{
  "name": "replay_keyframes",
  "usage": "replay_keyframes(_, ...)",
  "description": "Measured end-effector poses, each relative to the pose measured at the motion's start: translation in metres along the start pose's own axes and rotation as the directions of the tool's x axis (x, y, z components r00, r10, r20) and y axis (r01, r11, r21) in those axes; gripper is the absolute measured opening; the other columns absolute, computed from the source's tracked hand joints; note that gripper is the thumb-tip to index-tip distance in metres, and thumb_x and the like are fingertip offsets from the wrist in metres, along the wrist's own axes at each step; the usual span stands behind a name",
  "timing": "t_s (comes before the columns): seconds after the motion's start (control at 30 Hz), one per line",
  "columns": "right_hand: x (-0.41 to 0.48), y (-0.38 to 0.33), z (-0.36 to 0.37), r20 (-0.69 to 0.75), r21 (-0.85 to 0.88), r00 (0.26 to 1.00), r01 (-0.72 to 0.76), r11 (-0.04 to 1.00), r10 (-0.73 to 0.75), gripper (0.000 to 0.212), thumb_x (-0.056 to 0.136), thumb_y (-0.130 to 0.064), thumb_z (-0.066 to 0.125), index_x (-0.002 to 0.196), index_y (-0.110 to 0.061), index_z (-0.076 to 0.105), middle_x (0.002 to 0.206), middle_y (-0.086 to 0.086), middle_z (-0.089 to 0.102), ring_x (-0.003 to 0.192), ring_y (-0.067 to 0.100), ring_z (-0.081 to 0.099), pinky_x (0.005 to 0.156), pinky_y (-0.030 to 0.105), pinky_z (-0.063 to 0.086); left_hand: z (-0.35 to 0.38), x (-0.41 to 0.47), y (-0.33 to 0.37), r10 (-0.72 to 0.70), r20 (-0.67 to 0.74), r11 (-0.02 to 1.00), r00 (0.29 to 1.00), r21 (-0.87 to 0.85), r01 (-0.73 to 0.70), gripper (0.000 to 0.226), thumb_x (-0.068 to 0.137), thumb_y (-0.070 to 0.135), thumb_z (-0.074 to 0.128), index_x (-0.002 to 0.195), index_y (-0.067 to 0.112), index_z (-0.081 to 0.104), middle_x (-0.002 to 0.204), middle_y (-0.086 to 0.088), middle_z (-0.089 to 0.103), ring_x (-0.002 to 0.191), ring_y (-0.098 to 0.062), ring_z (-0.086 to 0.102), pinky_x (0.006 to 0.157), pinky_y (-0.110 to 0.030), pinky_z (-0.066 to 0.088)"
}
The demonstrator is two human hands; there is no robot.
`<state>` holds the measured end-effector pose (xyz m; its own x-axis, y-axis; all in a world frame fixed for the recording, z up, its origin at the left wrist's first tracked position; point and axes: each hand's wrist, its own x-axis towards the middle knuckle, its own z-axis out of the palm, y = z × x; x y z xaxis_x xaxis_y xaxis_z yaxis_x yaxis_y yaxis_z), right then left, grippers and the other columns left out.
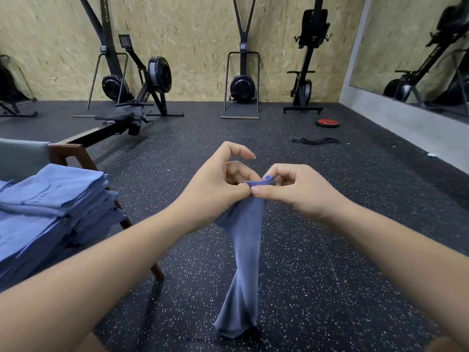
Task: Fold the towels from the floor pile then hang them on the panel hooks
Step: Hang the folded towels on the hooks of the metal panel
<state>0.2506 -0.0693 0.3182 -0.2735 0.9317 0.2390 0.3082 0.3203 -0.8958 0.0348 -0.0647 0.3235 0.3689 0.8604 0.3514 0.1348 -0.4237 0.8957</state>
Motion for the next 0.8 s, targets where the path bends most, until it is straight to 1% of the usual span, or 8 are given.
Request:
replay_keyframes(0.1,0.000,0.004,-0.004,0.003,0.085,0.999,0.032,0.996,-0.032,0.028,0.087,-0.026,0.089,0.087,-0.006,0.069,0.085,0.009,0.067,0.083,0.017,0.055,0.080,0.036,0.037,-0.004,0.000,0.002,0.039,0.019,0.995,0.999,0.092,-0.041,0.050,0.087,-0.010,0.064,0.122,0.024,0.054,0.099,-0.005,0.079,0.086,-0.020,0.068,0.084,-0.039,0.054)
replay_keyframes(0.2,0.004,0.008,-0.009,-0.078,0.078,0.994,0.086,0.993,-0.080,0.024,0.093,-0.019,0.084,0.089,-0.006,0.064,0.084,0.012,0.069,0.081,0.019,0.054,0.078,0.039,0.036,-0.013,0.002,0.004,0.058,0.011,0.956,0.998,0.286,-0.059,0.051,0.083,-0.008,0.067,0.116,0.029,0.060,0.093,0.002,0.077,0.082,-0.016,0.069,0.077,-0.029,0.055)
replay_keyframes(0.3,0.005,0.007,-0.017,-0.127,0.066,0.987,0.108,0.992,-0.099,0.020,0.095,-0.017,0.081,0.090,-0.012,0.062,0.079,0.012,0.066,0.076,0.018,0.049,0.072,0.037,0.035,-0.028,0.006,0.000,0.028,0.010,0.936,1.000,0.351,-0.030,0.032,0.084,0.000,0.077,0.100,0.027,0.070,0.084,0.003,0.076,0.070,-0.012,0.064,0.069,-0.030,0.053)
replay_keyframes(0.37,0.004,0.007,-0.023,-0.134,0.047,0.984,0.121,0.992,-0.113,0.020,0.095,-0.017,0.081,0.091,-0.012,0.062,0.078,0.010,0.065,0.074,0.018,0.047,0.070,0.036,0.033,-0.038,0.009,-0.005,-0.014,-0.020,0.952,1.000,0.306,0.020,0.019,0.084,0.009,0.088,0.089,0.021,0.074,0.078,0.003,0.072,0.070,-0.012,0.063,0.070,-0.033,0.052)
replay_keyframes(0.43,0.003,0.007,-0.026,-0.128,0.046,0.985,0.120,0.992,-0.114,0.020,0.095,-0.016,0.081,0.093,-0.009,0.063,0.079,0.008,0.067,0.075,0.018,0.050,0.072,0.036,0.036,-0.044,0.010,-0.007,-0.055,-0.050,0.977,0.997,0.205,0.064,0.019,0.081,0.015,0.093,0.085,0.016,0.074,0.076,0.000,0.069,0.072,-0.015,0.061,0.071,-0.035,0.049)
replay_keyframes(0.63,0.000,0.001,-0.031,-0.013,-0.096,0.998,0.057,0.994,-0.059,0.016,0.093,-0.014,0.082,0.099,-0.016,0.068,0.089,0.007,0.076,0.079,0.020,0.064,0.078,0.041,0.047,-0.042,0.011,-0.005,-0.101,-0.032,0.994,0.994,-0.045,0.099,0.029,0.076,0.010,0.095,0.094,0.015,0.073,0.084,-0.008,0.072,0.080,-0.020,0.062,0.080,-0.037,0.049)
replay_keyframes(0.7,-0.003,-0.003,-0.026,0.050,-0.142,0.998,0.041,0.989,-0.035,0.019,0.092,-0.020,0.084,0.106,-0.021,0.071,0.098,0.003,0.078,0.091,0.022,0.074,0.088,0.043,0.055,-0.034,0.011,-0.004,-0.100,-0.002,0.994,0.995,-0.055,0.100,0.032,0.074,0.008,0.095,0.095,0.015,0.071,0.084,-0.010,0.073,0.079,-0.017,0.063,0.077,-0.032,0.048)
replay_keyframes(0.8,-0.006,-0.004,-0.010,0.135,-0.229,0.990,0.076,0.970,-0.046,0.030,0.089,-0.036,0.087,0.114,-0.030,0.072,0.109,-0.007,0.078,0.105,0.012,0.074,0.099,0.039,0.057,-0.023,0.009,-0.003,-0.101,0.056,0.993,0.993,-0.061,0.105,0.038,0.074,0.008,0.095,0.099,0.014,0.067,0.086,-0.010,0.076,0.079,-0.018,0.064,0.079,-0.032,0.047)
